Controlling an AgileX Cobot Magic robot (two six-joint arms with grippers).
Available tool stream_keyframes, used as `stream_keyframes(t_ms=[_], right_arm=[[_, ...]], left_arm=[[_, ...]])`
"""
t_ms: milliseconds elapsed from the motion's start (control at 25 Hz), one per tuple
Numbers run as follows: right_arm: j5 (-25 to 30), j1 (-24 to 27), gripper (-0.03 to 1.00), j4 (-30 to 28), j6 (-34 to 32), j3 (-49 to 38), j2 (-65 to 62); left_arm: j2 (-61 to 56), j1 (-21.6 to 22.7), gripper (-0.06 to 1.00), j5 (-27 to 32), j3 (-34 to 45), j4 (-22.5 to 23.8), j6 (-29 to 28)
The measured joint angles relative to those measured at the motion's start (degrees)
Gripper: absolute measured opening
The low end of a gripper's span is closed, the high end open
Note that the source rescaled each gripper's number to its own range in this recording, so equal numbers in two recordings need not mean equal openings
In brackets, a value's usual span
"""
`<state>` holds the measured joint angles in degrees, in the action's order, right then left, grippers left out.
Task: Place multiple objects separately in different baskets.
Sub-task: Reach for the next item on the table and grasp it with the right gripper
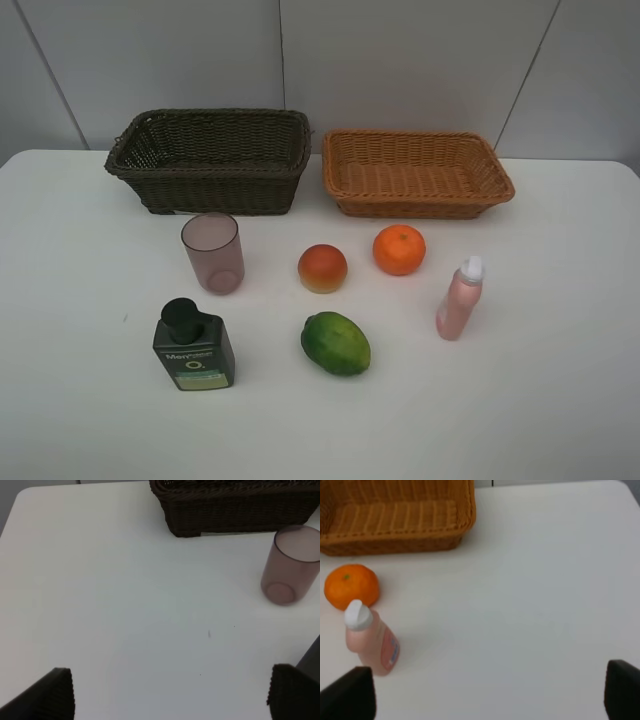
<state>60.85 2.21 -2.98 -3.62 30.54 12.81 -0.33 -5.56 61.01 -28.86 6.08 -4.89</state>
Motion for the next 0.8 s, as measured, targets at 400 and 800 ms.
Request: stream_keyframes(t_ms=[400, 800], right_arm=[[-2.7, -6.7, 0.98, 2.5, -0.5, 14.4, 31.4], [-0.6, -21.7, 0.98, 2.5, -16.1, 28.6, 59.4]], left_arm=[[0.0, 0.0, 1.00, 0.0, 0.0, 0.0, 0.0], [0.0, 0.0, 1.00, 0.0, 0.0, 0.0, 0.0]])
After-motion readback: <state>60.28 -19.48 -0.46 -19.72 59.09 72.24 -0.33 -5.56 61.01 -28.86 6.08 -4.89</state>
